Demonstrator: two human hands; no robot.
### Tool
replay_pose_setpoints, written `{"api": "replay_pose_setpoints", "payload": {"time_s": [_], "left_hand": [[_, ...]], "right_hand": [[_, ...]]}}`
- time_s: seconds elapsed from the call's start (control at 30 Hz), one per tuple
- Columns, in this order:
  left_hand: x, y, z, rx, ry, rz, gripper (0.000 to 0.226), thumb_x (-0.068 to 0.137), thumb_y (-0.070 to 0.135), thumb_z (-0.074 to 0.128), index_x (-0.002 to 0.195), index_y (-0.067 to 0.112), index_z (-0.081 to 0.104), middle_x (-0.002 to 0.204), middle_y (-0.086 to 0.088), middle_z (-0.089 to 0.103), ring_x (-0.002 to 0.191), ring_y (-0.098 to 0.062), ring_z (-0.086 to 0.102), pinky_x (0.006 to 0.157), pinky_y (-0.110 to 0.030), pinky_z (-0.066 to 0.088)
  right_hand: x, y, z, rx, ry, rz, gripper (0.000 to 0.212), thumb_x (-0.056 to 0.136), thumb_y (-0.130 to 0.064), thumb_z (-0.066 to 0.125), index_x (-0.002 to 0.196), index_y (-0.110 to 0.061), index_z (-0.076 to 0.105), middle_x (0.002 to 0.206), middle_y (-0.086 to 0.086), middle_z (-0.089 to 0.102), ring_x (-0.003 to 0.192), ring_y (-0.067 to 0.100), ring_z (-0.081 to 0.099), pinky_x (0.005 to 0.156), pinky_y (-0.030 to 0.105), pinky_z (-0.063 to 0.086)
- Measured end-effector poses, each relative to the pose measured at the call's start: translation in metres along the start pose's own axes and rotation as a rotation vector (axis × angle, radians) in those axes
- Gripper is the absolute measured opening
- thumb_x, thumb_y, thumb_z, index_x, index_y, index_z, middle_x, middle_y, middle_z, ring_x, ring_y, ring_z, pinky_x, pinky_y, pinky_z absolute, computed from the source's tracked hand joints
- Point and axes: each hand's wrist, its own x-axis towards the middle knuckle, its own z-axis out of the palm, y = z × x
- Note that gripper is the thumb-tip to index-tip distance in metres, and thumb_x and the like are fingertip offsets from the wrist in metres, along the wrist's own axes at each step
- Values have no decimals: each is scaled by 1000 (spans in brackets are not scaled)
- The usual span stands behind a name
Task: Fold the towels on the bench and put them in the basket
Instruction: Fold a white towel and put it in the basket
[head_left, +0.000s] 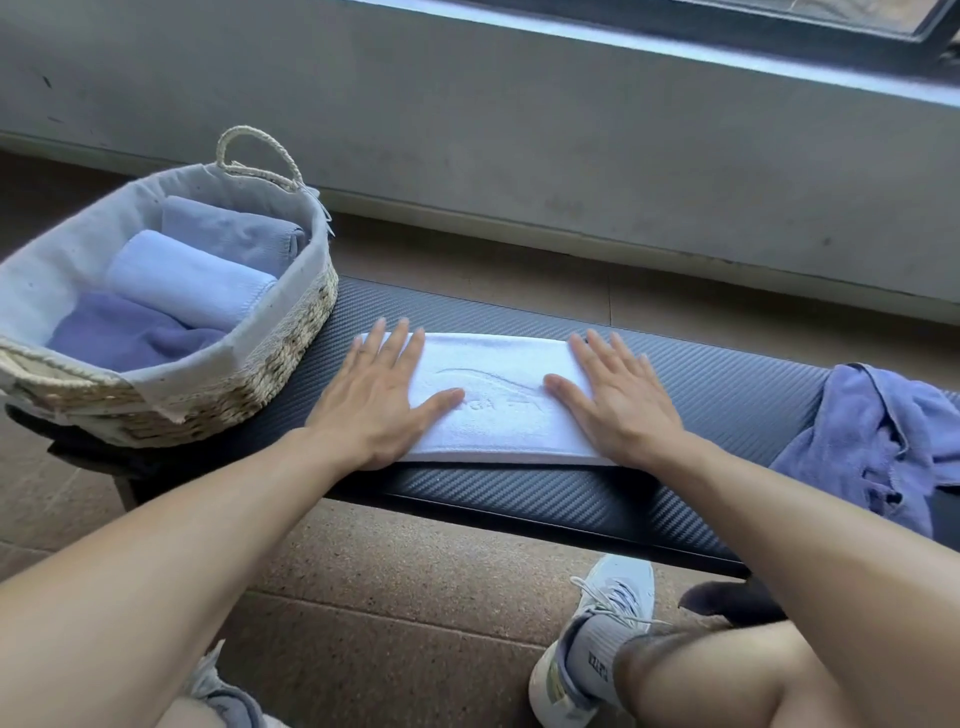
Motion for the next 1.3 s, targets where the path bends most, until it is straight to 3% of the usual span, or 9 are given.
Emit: {"api": "replay_pose_setpoints", "payload": {"time_s": [0.17,0.27,0.43,0.53,0.67,0.9,1.13,1.23,1.3], "left_hand": [[-2,0,-1,19,1,10,100,88,85,6,161,20,-9,168,1,-17,152,-15,-26,125,-40,-13],[-2,9,-10,85,6,-12,82,98,68,6,162,18,-7,169,-1,-14,153,-16,-22,125,-42,-14],[2,52,-13,-73,266,85,61,101,31,18,160,21,25,169,1,15,157,-15,-1,126,-43,-7],[3,53,-2,-55,208,88,59,102,26,22,161,20,21,170,3,13,157,-15,-3,126,-43,-7],[2,44,8,53,100,73,60,107,37,16,162,18,1,171,5,-2,156,-13,-12,126,-42,-9],[3,35,11,117,77,109,79,96,64,2,162,20,-3,170,6,-6,155,-13,-15,126,-46,-7],[-5,20,9,98,64,90,83,92,79,1,162,33,-4,169,8,-11,154,-13,-19,124,-49,-10],[-10,9,6,49,70,30,84,90,81,2,161,37,-2,169,8,-12,154,-14,-21,125,-50,-10],[-14,3,4,7,60,-13,83,90,80,6,161,37,-2,169,8,-14,153,-13,-23,125,-47,-12]], "right_hand": [[-3,11,-4,8,-14,38,90,89,-83,4,162,-31,-1,170,-8,-8,154,17,-19,125,42,-11],[1,-9,-11,-34,-1,60,82,94,-76,7,162,-30,0,169,-7,-11,154,20,-22,124,44,-14],[3,-77,-1,-14,89,-195,58,108,-47,16,162,-29,8,170,-5,2,157,21,-7,126,43,-6],[1,-87,12,12,77,-252,57,108,-44,18,162,-30,8,170,-5,4,157,21,-4,126,42,-5],[0,-79,23,-40,93,-251,63,106,-51,16,163,-27,6,170,-6,3,157,18,-7,126,41,-7],[-6,-35,14,-54,56,-153,81,97,-74,10,162,-28,0,169,-11,-6,154,10,-15,126,40,-9],[-15,11,1,34,-3,1,84,94,-77,12,162,-29,-2,168,-15,-10,154,11,-17,126,38,-9],[-11,20,-2,105,-41,27,82,98,-72,20,163,-25,2,169,-11,-5,156,13,-9,127,38,-3],[-4,20,-8,210,48,87,79,100,-64,37,161,-18,18,169,-1,14,155,19,11,127,41,11]]}}
